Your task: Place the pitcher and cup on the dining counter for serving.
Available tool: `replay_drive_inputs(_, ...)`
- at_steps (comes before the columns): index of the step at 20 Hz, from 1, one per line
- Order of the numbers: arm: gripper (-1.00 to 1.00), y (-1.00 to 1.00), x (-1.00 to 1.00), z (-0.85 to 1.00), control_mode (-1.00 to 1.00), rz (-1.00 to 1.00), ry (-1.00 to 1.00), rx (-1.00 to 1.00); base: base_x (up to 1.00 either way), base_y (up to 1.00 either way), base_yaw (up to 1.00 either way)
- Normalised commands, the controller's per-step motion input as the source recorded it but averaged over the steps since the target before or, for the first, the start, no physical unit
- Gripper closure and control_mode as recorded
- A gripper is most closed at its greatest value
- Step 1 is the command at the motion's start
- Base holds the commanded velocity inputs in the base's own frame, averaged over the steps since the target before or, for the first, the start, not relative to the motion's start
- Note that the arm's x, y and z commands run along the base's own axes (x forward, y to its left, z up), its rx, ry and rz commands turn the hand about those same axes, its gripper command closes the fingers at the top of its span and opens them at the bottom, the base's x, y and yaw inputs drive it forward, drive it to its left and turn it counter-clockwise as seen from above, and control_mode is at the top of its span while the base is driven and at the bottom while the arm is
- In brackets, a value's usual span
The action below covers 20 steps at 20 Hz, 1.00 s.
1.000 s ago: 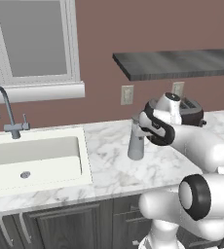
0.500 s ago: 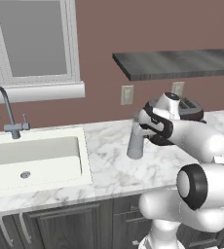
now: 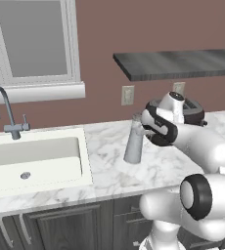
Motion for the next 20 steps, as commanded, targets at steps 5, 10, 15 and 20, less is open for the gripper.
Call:
replay_drive_inputs(5,1.0,0.01,-0.51,0.54,-1.0,-0.05,-0.33,0.0,0.0,0.0,0.0)
replay_drive_inputs(10,1.0,0.0,-0.63,0.74,-1.0,-0.07,-0.42,0.0,0.0,0.0,0.0)
replay_drive_inputs(15,1.0,0.01,-0.69,0.73,-1.0,-0.13,-0.5,0.05,0.0,0.0,0.0)
replay_drive_inputs(20,1.0,0.0,-0.66,0.47,-1.0,-0.13,-0.56,0.2,0.0,0.0,0.0)
